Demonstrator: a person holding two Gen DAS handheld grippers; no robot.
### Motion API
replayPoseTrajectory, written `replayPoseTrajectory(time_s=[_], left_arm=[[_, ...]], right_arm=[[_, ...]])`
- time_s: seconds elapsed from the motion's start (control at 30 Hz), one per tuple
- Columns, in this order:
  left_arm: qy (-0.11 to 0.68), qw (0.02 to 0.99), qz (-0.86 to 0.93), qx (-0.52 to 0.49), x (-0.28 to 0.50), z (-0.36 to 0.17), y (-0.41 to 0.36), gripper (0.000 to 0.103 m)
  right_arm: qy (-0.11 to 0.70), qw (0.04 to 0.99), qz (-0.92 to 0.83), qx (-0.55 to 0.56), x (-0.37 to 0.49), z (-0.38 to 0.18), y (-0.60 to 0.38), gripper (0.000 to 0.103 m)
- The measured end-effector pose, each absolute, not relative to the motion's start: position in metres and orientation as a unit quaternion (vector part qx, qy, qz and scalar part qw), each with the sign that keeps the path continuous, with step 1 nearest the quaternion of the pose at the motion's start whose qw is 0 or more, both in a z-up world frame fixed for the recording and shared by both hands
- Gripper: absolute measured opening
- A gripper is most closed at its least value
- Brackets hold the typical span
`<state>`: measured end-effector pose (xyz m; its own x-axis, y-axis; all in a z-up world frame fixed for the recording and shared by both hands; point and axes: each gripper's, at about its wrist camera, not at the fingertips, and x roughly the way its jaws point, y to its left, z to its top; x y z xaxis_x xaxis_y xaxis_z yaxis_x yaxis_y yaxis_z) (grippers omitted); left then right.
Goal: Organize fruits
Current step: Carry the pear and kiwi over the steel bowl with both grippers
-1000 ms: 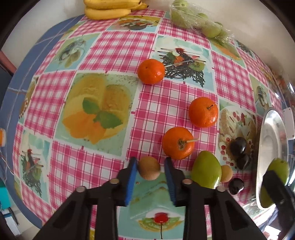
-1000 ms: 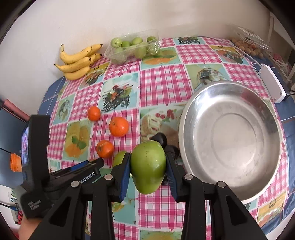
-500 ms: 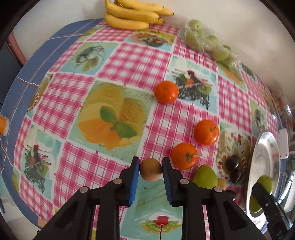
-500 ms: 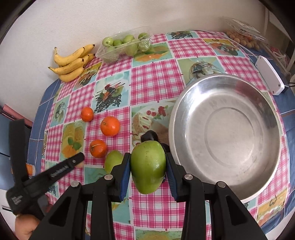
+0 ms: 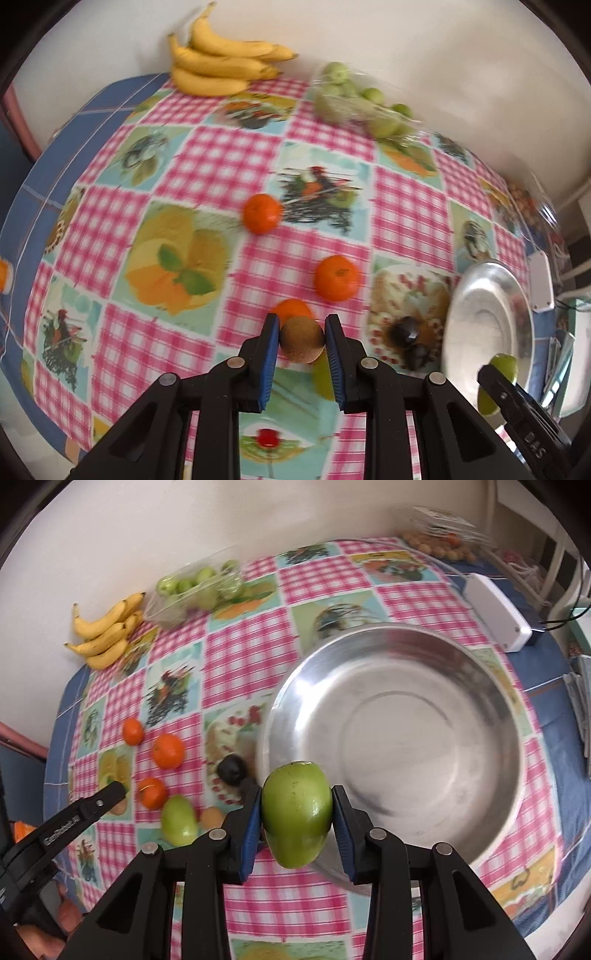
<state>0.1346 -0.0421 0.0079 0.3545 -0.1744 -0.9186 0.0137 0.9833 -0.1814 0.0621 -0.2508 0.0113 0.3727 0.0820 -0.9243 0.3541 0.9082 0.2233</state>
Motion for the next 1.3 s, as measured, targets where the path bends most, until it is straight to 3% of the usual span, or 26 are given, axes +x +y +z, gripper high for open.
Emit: replayPoseTrajectory(time_s=[0.7,1.3], left_arm=[[0.556,0.806,-0.199,0.032,0.116,0.02,-0.2,0.027],[0.578,0.789,-0.2,0.063,0.125,-0.02,-0.242,0.027]], right_arm=[[0.537,0.794,-0.178,0.222,0.052,0.011,-0.339,0.038],[0.553,0.769,-0.2,0.253,0.058,-0.024,-0.374,0.038]])
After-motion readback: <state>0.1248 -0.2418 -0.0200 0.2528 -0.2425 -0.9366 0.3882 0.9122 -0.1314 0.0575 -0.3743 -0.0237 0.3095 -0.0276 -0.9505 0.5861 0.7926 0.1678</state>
